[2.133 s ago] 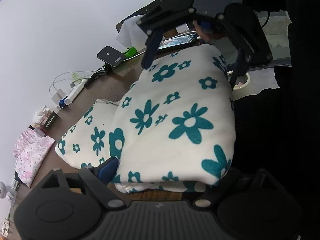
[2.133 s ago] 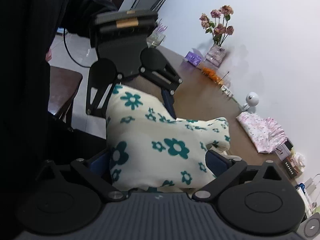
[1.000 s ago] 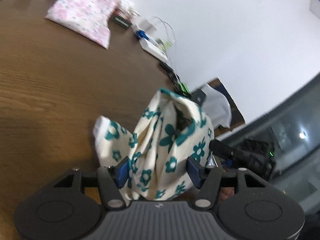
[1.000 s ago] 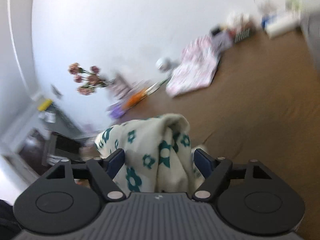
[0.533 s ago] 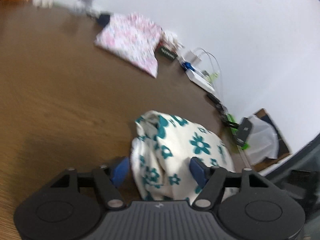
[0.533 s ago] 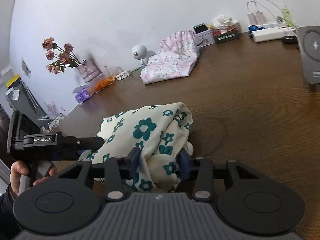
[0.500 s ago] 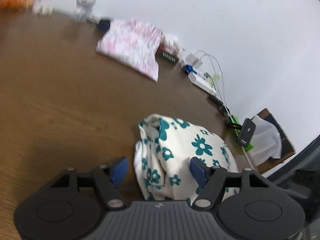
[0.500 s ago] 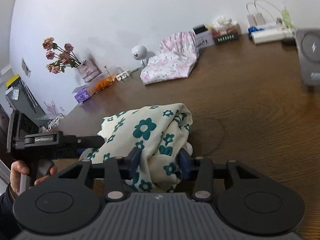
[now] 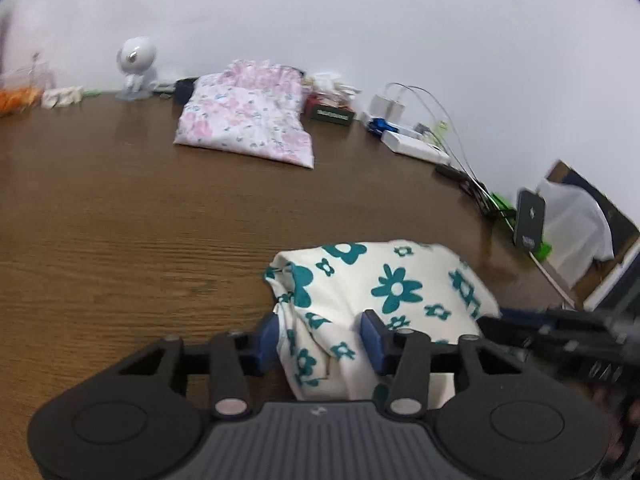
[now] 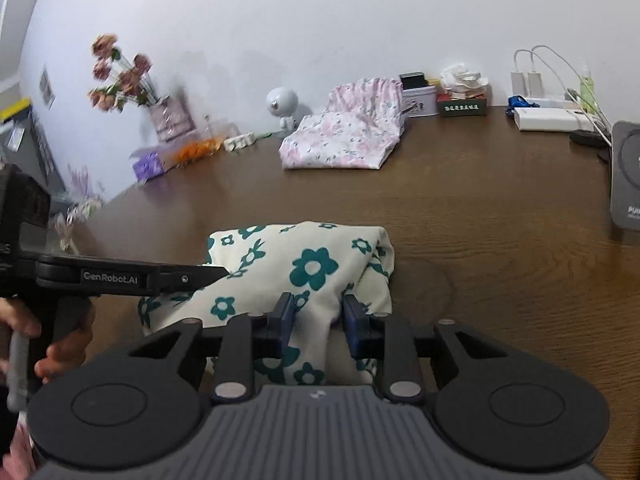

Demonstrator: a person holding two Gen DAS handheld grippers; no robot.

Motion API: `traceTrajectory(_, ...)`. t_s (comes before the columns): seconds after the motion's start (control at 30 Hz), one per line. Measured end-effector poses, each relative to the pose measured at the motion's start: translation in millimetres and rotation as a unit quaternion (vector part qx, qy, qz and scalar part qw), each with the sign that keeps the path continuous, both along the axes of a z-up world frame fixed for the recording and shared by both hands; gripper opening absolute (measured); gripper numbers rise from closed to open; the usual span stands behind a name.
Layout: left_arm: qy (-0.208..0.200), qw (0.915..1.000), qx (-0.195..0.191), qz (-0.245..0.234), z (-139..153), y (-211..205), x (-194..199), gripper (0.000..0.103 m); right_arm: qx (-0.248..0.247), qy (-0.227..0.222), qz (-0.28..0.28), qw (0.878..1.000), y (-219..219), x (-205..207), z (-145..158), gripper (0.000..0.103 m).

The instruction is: Fold clothes

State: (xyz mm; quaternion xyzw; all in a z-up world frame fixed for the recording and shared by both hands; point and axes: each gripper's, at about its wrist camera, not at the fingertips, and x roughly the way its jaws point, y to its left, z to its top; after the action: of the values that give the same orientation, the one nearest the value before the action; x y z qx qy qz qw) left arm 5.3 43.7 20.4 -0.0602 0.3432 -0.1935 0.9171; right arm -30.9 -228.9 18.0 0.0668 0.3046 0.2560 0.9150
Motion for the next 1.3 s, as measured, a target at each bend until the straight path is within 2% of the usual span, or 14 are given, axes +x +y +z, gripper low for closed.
traceTrajectory(0.17,-0.069,0.9973,0.023,0.008,32.1,14.2,-15.7,0.048,-0.019,-0.056,0.011,0.998,-10.4,-17.2,26.6,0.028)
traceTrajectory(0.27,-0.101,0.9905,0.036,-0.086,44.8,-9.2,-37.9,0.05,-0.024,-0.084,0.07,0.994,8.4,-25.1,33.1,0.028)
traceTrajectory(0.3,-0.106,0.986,0.047,-0.12,44.6,-19.4,-44.1,0.049,-0.041,-0.088,0.084,0.992,18.5,-24.3,29.5,0.027)
traceTrajectory(0.37,-0.094,0.9765,0.105,-0.163,27.3,-39.7,-48.8,0.031,-0.076,-0.088,0.104,0.988,35.3,-22.0,20.4,0.027)
traceTrajectory(0.6,-0.107,0.9625,0.129,-0.213,4.6,-27.7,-56.5,0.032,-0.115,-0.082,0.16,0.977,31.8,-26.9,4.4,0.029)
traceTrajectory(0.63,-0.108,0.9611,0.129,-0.219,5.5,-23.5,-56.7,0.032,-0.12,-0.083,0.165,0.975,28.1,-28.1,4.7,0.033)
traceTrajectory(0.7,-0.133,0.9523,0.146,-0.233,6.4,-17.5,-63.3,0.037,-0.14,-0.109,0.172,0.969,24.5,-36.8,5.7,0.054)
traceTrajectory(0.73,-0.147,0.9462,0.162,-0.238,4.0,-18.5,-67.6,0.05,-0.15,-0.124,0.176,0.965,23.1,-41.2,5.8,0.067)
traceTrajectory(0.8,-0.155,0.938,0.192,-0.244,-1.4,-23.0,-68.6,0.056,-0.174,-0.151,0.183,0.956,22.9,-47.9,4.3,0.068)
traceTrajectory(0.93,-0.131,0.9415,0.199,-0.238,-13.8,-17.2,-59.1,0.052,-0.216,-0.135,0.187,0.949,26.7,-33.7,-8.8,0.025)
traceTrajectory(1.0,-0.122,0.9473,0.191,-0.226,-14.4,-8.1,-55.8,0.05,-0.195,-0.118,0.181,0.957,16.9,-26.5,-7.6,0.018)
traceTrajectory(1.1,-0.116,0.9527,0.188,-0.208,-13.4,0.5,-56.4,0.045,-0.178,-0.118,0.171,0.962,5.2,-30.7,-0.6,0.018)
traceTrajectory(1.2,-0.114,0.9555,0.181,-0.203,-14.4,2.0,-62.1,0.045,-0.175,-0.121,0.165,0.963,-0.9,-40.6,0.0,0.032)
traceTrajectory(1.3,-0.105,0.9595,0.167,-0.201,-17.5,-1.4,-67.9,0.014,-0.155,-0.103,0.16,0.969,-3.1,-41.9,-7.4,0.025)
